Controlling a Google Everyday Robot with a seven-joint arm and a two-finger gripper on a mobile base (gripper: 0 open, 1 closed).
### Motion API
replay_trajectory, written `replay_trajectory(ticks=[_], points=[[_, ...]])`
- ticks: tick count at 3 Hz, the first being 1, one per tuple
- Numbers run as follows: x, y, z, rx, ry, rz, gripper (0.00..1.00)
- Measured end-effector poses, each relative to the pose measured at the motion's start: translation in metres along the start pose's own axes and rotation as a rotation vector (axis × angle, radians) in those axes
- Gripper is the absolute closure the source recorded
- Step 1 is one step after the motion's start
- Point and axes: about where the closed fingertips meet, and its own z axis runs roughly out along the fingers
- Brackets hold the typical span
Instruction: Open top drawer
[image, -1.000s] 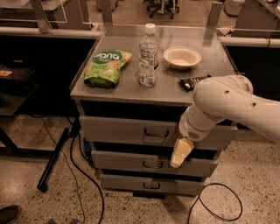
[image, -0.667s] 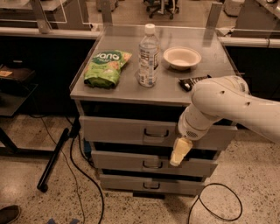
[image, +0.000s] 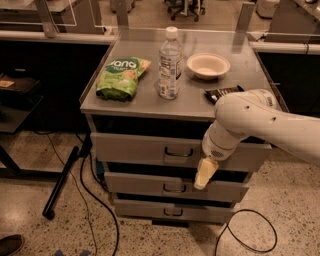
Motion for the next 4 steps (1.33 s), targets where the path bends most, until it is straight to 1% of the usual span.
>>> replay_trajectory(ticks=[1, 2, 3, 4], points=[[0.002, 0.008, 0.003, -0.025, 0.019, -0.029, 0.00], [0.014, 0.025, -0.013, -0.073, 0.031, -0.032, 0.00], [0.032, 0.059, -0.049, -0.142, 0.029, -0.007, 0.00], [0.034, 0.065, -0.053, -0.157, 0.029, -0.001, 0.00]])
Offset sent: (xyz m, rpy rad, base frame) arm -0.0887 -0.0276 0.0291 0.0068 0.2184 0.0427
